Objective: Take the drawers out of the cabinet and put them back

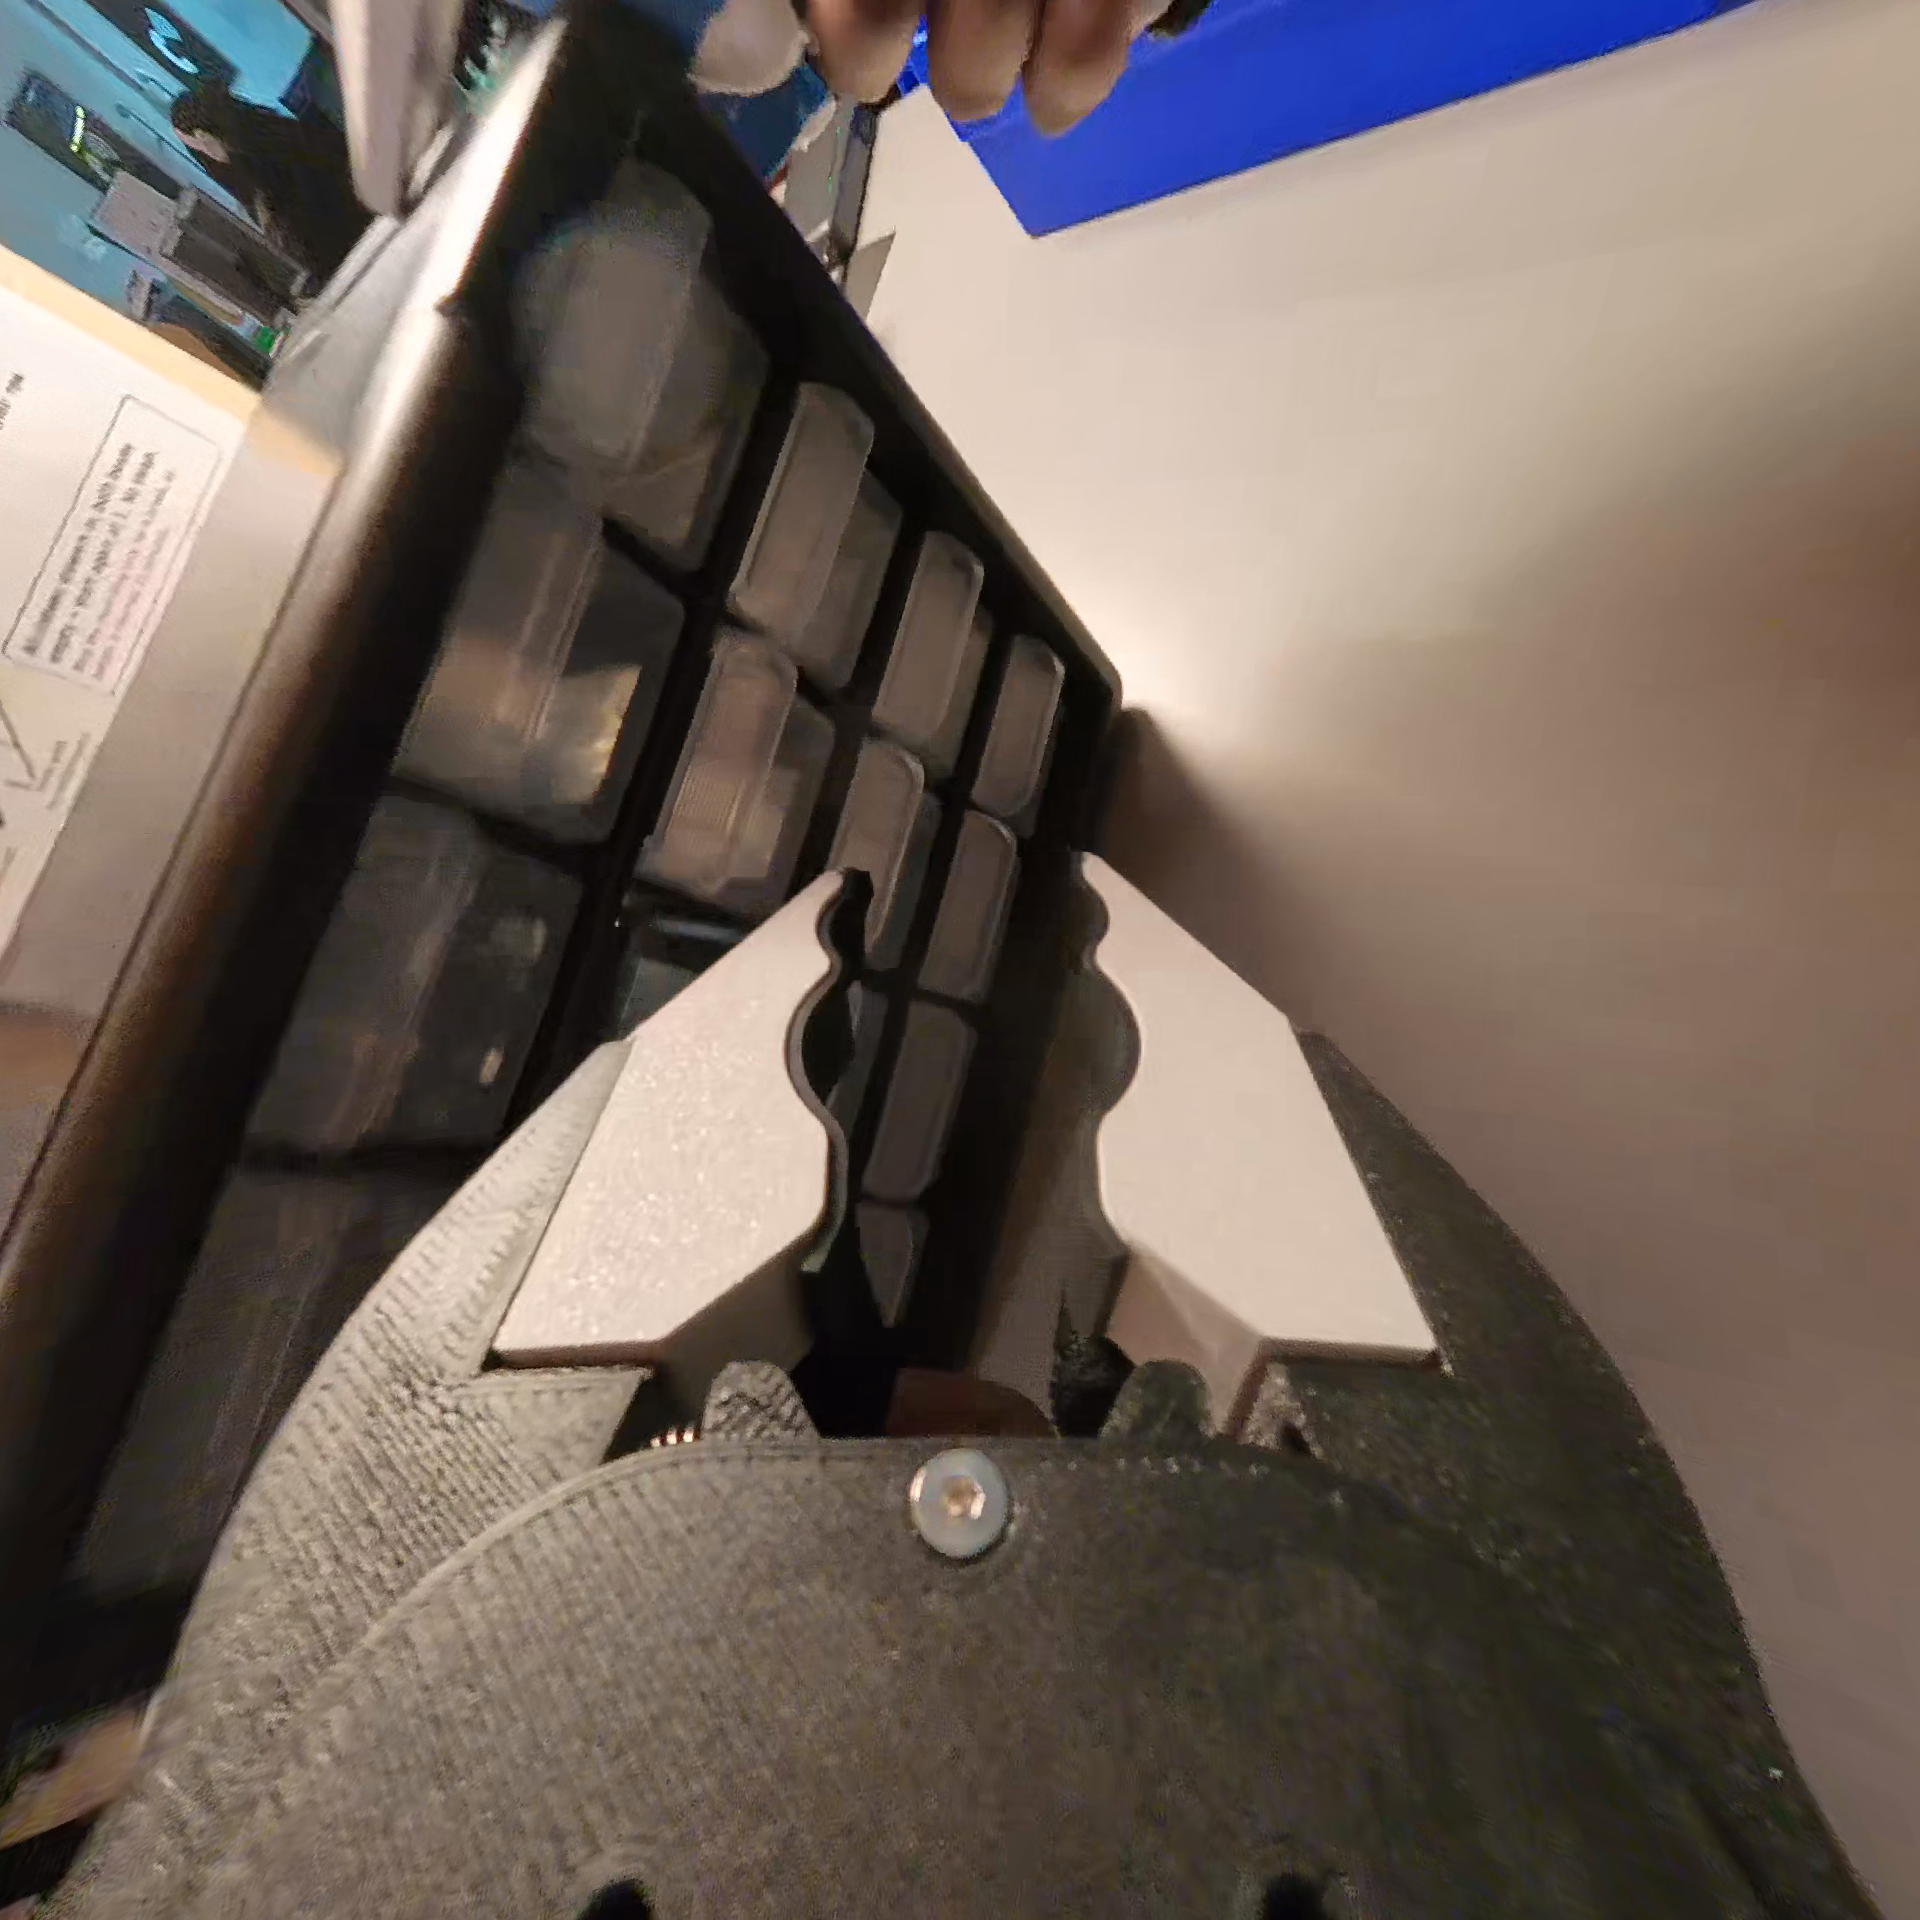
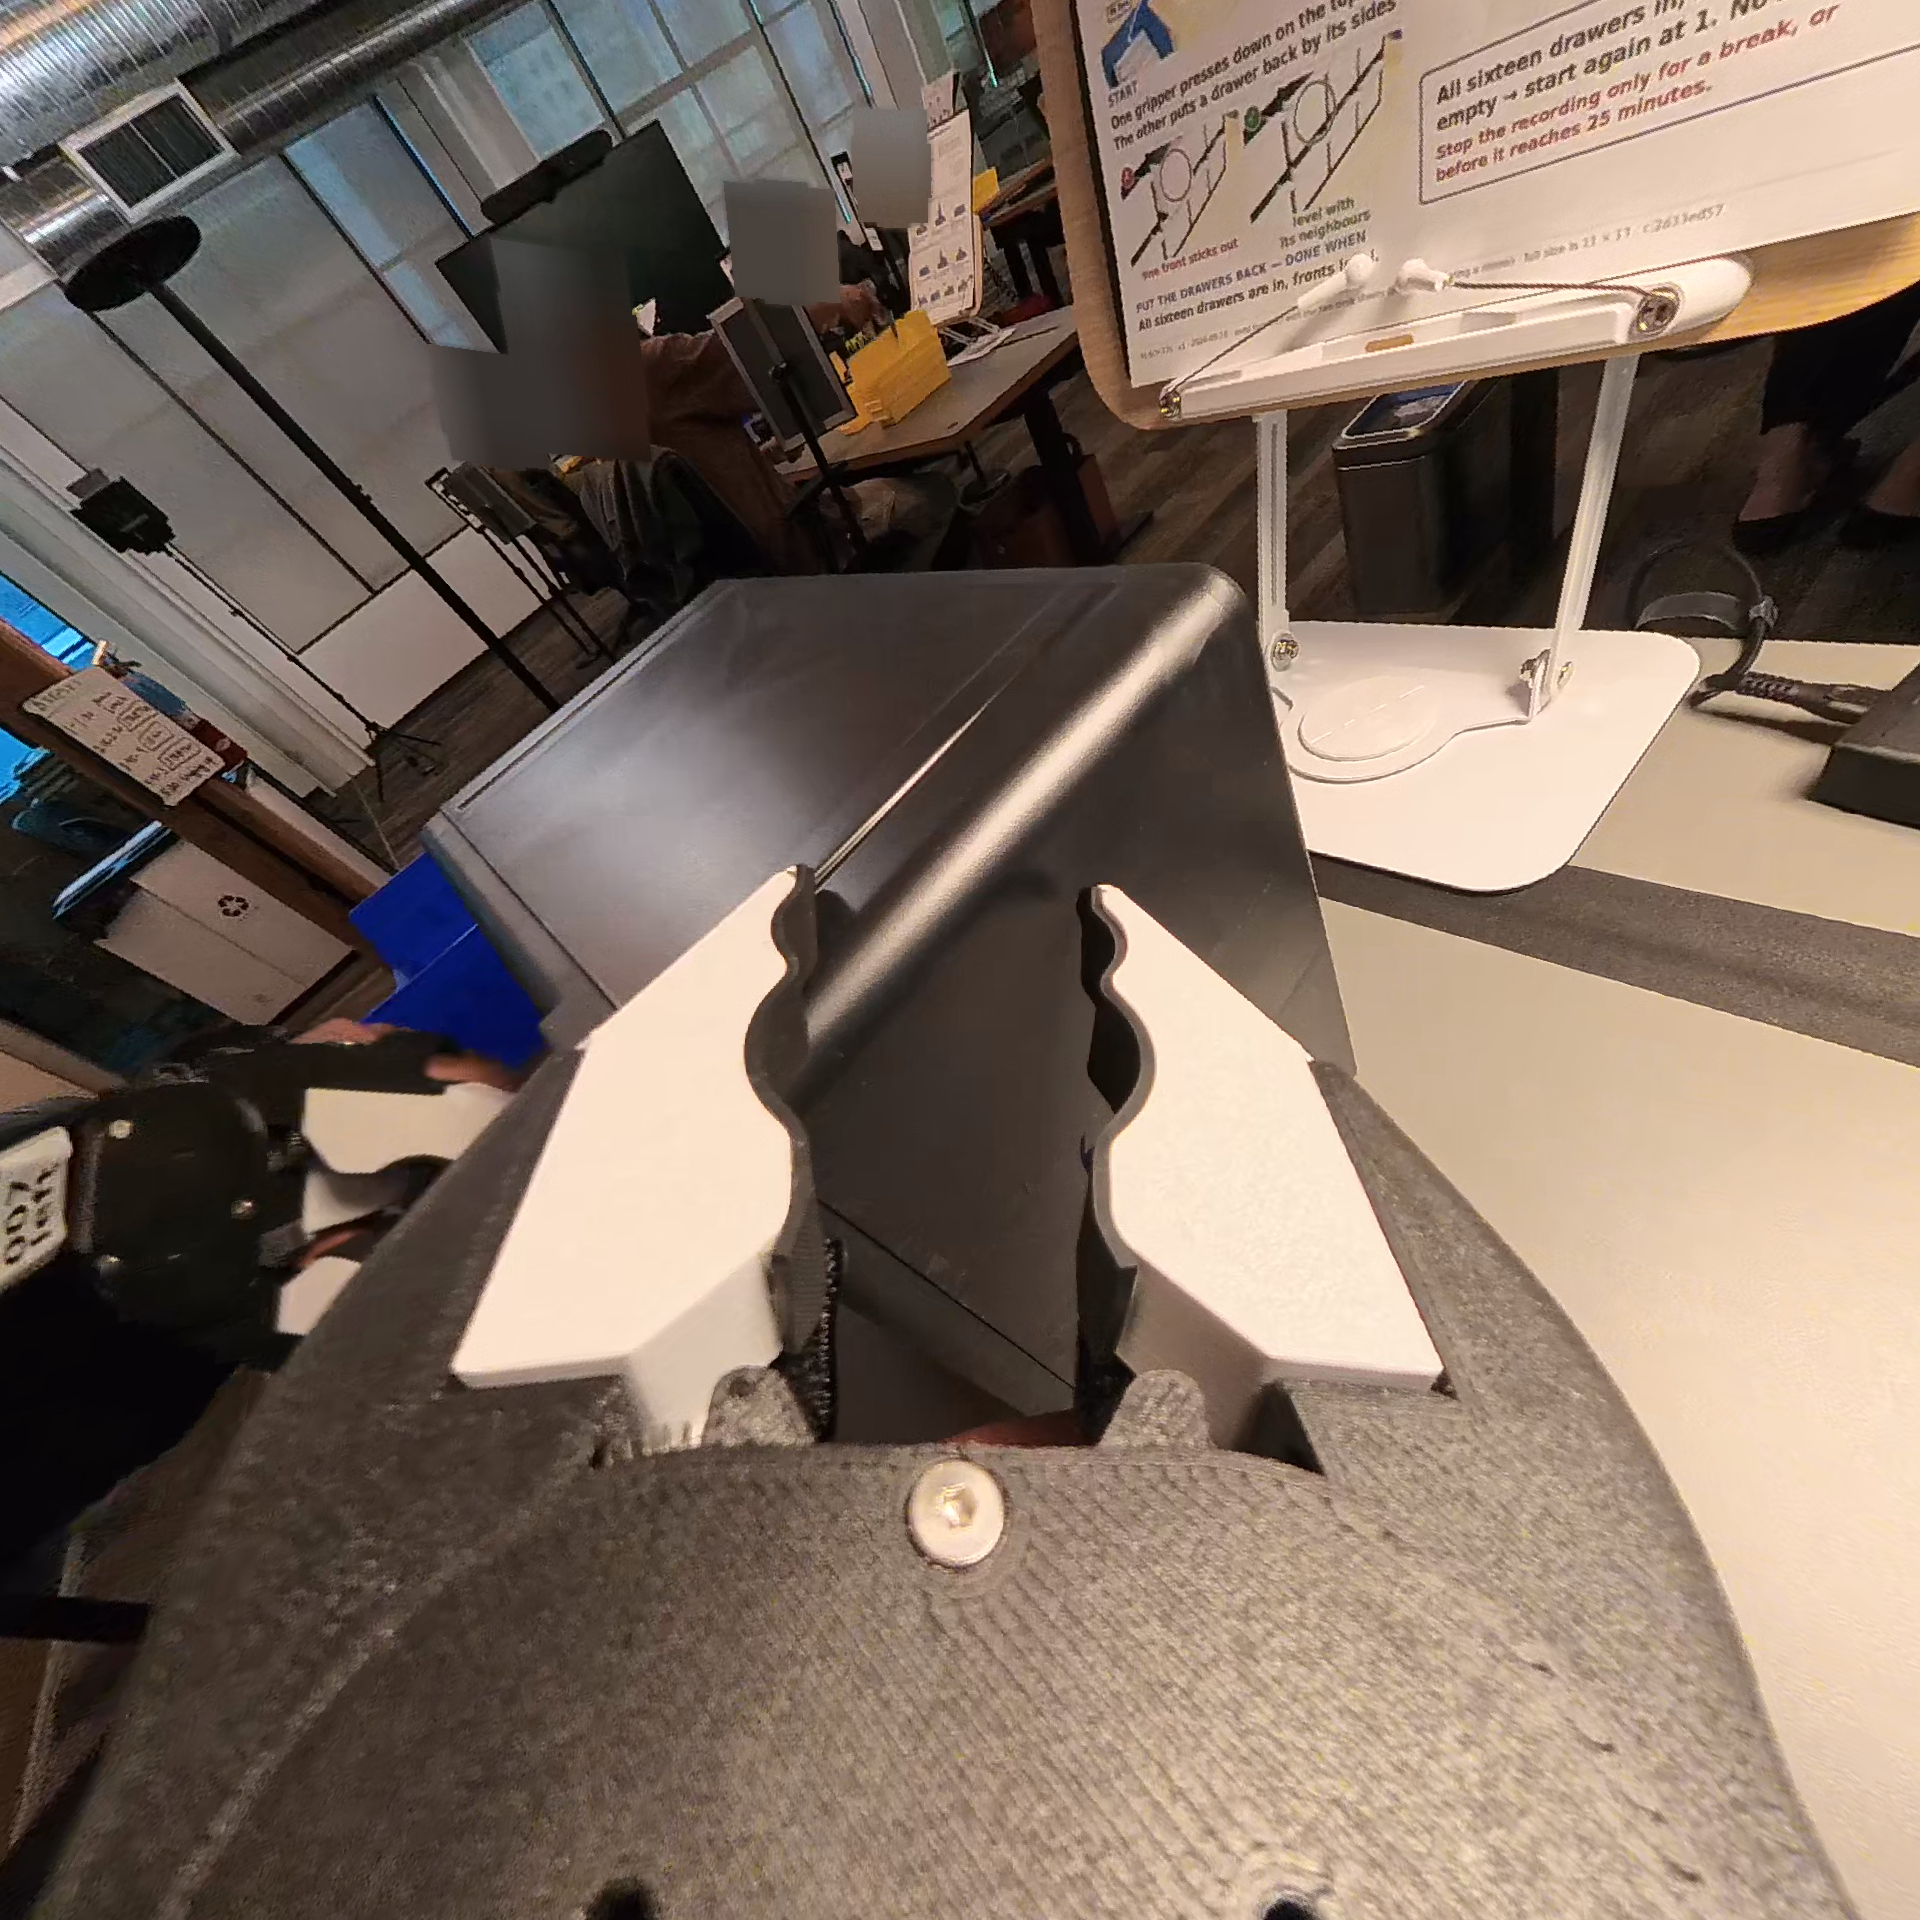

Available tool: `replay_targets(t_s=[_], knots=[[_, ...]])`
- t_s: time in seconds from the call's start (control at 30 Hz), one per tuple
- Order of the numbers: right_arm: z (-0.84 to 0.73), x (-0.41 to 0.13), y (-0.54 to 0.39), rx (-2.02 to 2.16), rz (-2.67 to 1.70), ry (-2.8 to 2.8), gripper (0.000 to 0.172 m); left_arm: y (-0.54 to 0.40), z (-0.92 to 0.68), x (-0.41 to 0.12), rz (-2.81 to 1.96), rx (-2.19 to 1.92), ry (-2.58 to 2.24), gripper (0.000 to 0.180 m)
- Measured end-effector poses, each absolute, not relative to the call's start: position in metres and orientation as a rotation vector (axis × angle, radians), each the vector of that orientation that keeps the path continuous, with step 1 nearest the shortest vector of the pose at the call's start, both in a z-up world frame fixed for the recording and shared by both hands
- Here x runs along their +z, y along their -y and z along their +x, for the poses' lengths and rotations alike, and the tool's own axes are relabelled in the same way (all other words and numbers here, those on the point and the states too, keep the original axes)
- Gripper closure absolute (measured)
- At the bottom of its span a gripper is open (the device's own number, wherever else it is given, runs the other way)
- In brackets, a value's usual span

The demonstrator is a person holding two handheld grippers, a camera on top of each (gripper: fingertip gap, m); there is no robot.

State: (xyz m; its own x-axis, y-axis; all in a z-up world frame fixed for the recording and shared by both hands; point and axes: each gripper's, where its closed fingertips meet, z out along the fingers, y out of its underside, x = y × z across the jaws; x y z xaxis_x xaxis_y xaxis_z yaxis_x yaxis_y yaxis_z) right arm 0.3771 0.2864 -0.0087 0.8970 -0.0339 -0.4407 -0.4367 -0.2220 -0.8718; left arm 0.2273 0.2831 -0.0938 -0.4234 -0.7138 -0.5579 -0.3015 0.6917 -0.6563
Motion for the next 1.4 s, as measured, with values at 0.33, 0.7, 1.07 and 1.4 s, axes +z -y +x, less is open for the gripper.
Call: replay_targets(t_s=[0.33,0.7,1.07,1.4], knots=[[0.378,-0.009,-0.287,0.385,-1.766,-0.356,0.117,-0.466,0.077,-0.03,-1.188,-0.392,-1.587,0.139],[0.38,-0.009,-0.285,0.309,-1.778,-0.361,0.117,-0.636,-0.057,-0.129,-2.079,-0.218,-1.259,0.13],[0.38,-0.008,-0.285,0.311,-1.779,-0.354,0.117,-0.697,-0.038,-0.201,-2.502,-0.447,-0.73,0.149],[0.38,-0.009,-0.285,0.328,-1.773,-0.356,0.117,-0.715,-0.064,-0.115,-2.199,-0.498,-0.597,0.179]])
